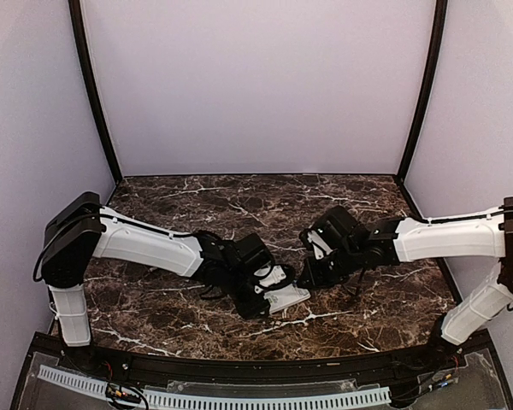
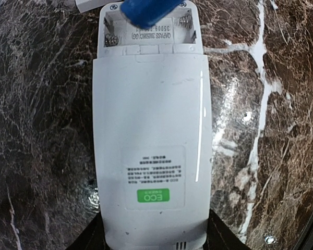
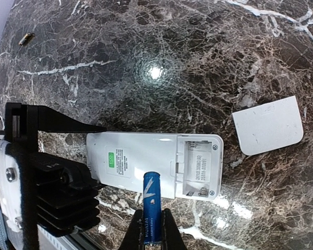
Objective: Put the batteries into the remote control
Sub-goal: Hold the remote control without batteries at the center of the board, then place the battery in the battery compartment.
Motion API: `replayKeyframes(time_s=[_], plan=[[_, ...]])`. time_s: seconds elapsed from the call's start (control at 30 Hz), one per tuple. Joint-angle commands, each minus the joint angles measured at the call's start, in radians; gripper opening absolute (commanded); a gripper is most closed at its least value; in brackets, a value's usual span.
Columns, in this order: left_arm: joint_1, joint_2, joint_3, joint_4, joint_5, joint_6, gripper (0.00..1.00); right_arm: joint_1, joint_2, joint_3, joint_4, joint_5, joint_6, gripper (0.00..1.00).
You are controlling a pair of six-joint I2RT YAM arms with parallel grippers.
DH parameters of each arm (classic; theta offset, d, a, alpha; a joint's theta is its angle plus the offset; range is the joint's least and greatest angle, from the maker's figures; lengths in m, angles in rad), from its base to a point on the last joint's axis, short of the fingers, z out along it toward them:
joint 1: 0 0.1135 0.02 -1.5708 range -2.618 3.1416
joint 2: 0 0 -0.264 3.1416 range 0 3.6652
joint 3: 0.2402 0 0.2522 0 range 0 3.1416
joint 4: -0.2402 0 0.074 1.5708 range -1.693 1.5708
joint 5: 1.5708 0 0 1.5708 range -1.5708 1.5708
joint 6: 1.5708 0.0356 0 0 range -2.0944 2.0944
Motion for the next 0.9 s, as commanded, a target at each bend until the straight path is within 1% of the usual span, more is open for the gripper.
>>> replayKeyframes(time_s=[0.0, 0.03, 0.2, 0.43, 0.53, 0.63, 0.87], plan=[[0.001, 0.015, 0.021, -0.055, 0.006, -0.025, 0.25, -0.001, 0.028, -0.026, 0.03, 0.04, -0.001, 0.0], [0.001, 0.015, 0.021, -0.055, 0.005, -0.025, 0.26, 0.0, 0.03, -0.029, 0.029, 0.05, 0.001, 0.0], [0.001, 0.019, 0.02, -0.053, 0.012, -0.016, 0.4, -0.005, 0.054, -0.033, 0.031, 0.079, 0.006, 0.0], [0.002, 0.026, 0.025, -0.055, 0.012, -0.014, 0.55, -0.011, 0.112, -0.012, 0.047, 0.086, -0.008, 0.0], [0.001, 0.026, 0.025, -0.057, 0.01, -0.014, 0.57, -0.012, 0.115, -0.017, 0.048, 0.099, -0.008, 0.0], [0.002, 0.026, 0.024, -0.055, 0.012, -0.015, 0.63, -0.013, 0.116, -0.023, 0.059, 0.103, -0.007, 0.0], [0.002, 0.031, 0.025, -0.051, 0.003, -0.013, 0.7, -0.012, 0.154, -0.042, 0.1, 0.064, 0.003, 0.0]])
